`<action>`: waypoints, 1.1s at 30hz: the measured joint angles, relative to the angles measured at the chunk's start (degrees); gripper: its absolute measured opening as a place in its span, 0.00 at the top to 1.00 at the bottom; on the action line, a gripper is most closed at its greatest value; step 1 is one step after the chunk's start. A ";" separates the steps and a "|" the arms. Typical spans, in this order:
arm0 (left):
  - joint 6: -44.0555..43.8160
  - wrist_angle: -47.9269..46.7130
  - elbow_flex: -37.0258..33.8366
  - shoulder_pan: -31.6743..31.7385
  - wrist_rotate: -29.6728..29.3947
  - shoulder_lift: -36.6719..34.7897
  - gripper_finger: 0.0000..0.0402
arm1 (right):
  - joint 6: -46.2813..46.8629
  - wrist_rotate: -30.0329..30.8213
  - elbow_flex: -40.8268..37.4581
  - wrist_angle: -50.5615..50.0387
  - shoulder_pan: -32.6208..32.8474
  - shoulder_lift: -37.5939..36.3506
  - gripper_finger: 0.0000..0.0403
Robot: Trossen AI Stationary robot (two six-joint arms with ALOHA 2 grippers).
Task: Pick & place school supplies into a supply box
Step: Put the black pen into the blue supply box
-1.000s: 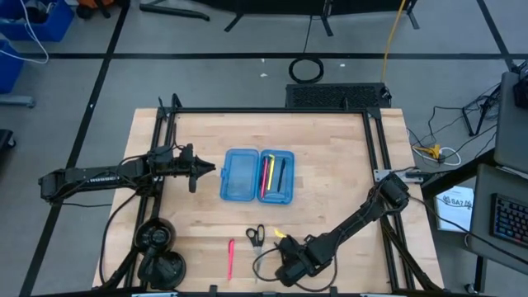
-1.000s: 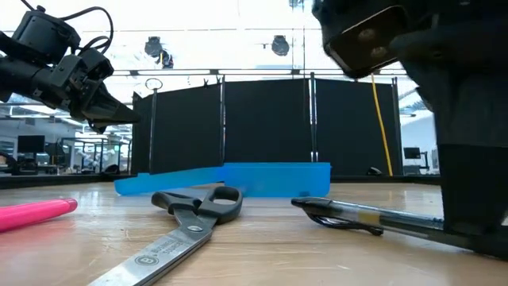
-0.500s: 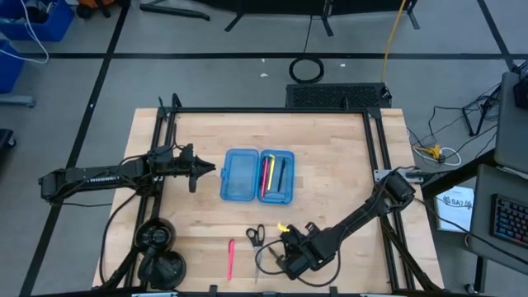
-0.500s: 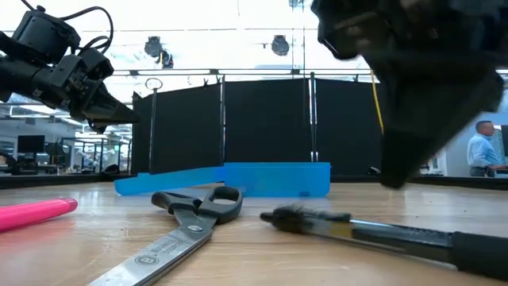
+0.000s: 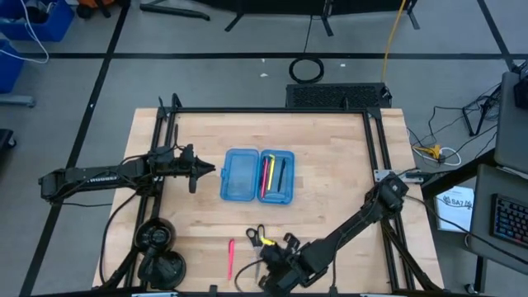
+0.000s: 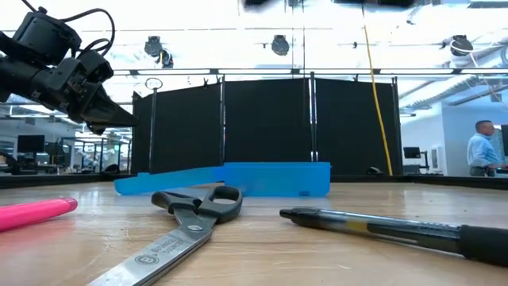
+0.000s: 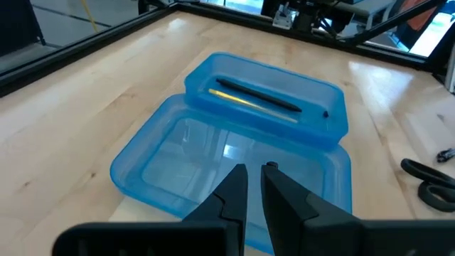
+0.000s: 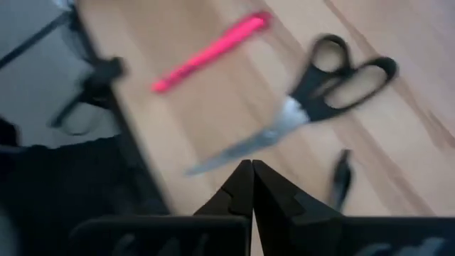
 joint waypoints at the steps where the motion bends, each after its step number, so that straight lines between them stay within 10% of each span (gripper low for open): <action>1: 0.01 -0.19 0.00 0.02 0.00 0.02 0.88 | 0.19 -0.11 3.78 -2.75 0.33 1.42 1.00; 11: -0.36 -2.67 0.00 -0.03 0.00 0.02 0.88 | 18.29 -15.27 17.75 -29.77 2.57 12.77 1.00; 19: -0.33 -2.86 0.00 -0.01 -0.04 0.02 0.88 | 15.09 -10.55 17.86 -30.56 2.49 12.90 0.98; 33: 0.66 -2.62 0.00 0.02 -0.09 0.00 0.88 | 11.15 -14.36 12.24 -22.91 -0.03 13.10 0.49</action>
